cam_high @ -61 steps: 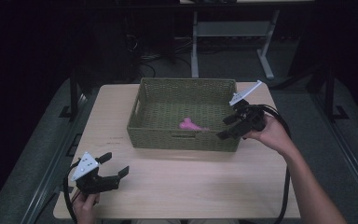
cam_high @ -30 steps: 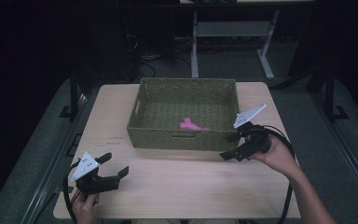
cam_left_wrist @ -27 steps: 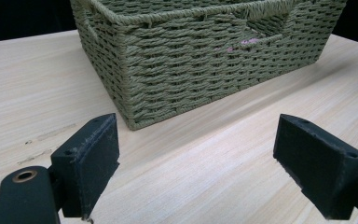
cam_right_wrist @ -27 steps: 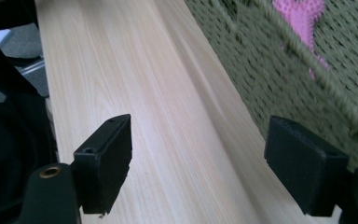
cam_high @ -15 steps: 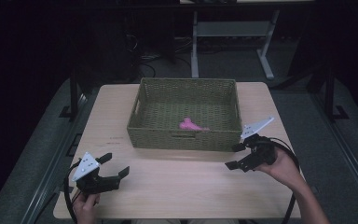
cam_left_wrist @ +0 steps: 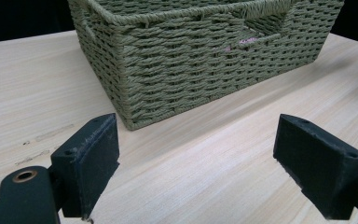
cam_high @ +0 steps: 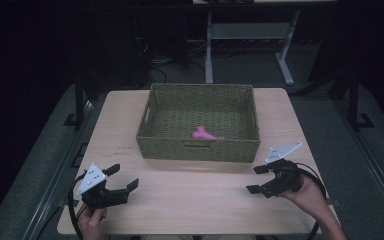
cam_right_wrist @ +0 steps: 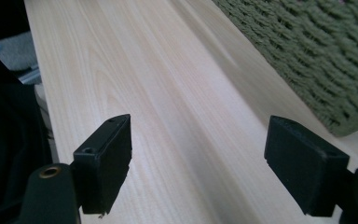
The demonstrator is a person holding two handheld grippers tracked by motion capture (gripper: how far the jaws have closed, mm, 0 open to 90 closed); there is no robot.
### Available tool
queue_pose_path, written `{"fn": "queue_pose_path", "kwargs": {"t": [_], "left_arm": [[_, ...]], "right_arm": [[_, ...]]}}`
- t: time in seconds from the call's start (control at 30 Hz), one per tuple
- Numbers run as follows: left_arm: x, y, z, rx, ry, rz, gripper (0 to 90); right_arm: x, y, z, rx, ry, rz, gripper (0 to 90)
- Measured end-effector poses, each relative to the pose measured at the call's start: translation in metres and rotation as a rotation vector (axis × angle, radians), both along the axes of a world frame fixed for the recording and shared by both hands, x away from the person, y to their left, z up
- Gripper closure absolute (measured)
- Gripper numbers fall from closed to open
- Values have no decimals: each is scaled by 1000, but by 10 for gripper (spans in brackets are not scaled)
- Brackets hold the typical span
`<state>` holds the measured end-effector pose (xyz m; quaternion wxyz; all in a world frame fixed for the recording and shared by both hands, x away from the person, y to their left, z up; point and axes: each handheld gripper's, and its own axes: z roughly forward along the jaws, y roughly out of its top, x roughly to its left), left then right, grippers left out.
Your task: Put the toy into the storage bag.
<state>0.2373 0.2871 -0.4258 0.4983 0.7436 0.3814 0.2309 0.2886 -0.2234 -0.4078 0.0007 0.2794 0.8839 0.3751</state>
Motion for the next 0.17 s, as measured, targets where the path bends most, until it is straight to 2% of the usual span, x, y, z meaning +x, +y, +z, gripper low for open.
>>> {"fn": "queue_pose_path", "kwargs": {"t": [0.17], "left_arm": [[1, -1, 0, 7, -2, -5, 138]], "right_arm": [[-13, -4, -11, 0, -29, -37, 217]]}}
